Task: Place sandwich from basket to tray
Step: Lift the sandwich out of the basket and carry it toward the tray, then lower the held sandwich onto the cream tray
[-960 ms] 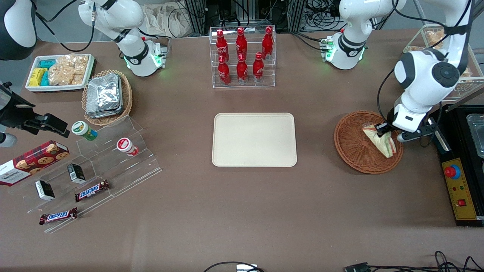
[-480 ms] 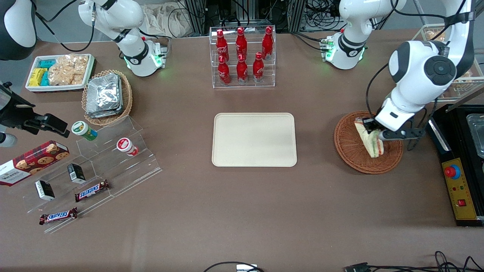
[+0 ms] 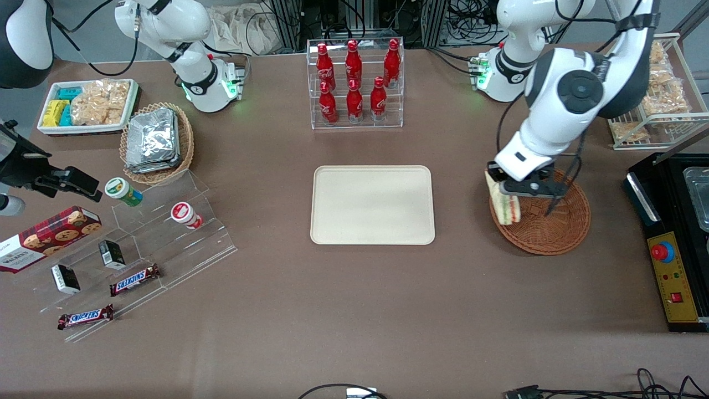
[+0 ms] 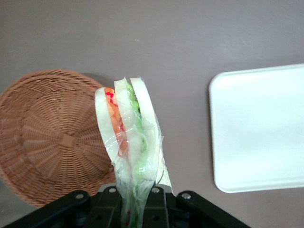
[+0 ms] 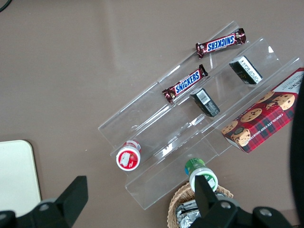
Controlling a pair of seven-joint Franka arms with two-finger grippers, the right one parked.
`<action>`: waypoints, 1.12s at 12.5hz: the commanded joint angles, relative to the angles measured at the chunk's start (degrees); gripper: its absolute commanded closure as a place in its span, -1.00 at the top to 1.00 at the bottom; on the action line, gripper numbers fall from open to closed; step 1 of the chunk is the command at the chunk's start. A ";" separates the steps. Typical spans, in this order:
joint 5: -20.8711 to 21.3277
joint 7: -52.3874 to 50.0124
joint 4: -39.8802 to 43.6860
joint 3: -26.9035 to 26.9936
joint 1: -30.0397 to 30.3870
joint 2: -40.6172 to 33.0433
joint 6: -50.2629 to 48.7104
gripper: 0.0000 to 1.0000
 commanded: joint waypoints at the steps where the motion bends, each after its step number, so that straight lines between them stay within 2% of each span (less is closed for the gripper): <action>1: -0.73 -1.75 2.24 -4.94 0.33 1.98 -0.57 -0.94; 5: -0.03 -7.72 2.24 -11.45 -0.19 6.01 3.64 -0.93; 8: 0.41 -8.52 2.15 -11.99 -2.30 9.18 5.57 -0.93; 11: 2.70 -11.05 1.80 -11.99 -5.63 13.57 9.43 -0.92; 14: 11.55 -19.74 1.80 -11.99 -8.18 19.37 12.33 -0.89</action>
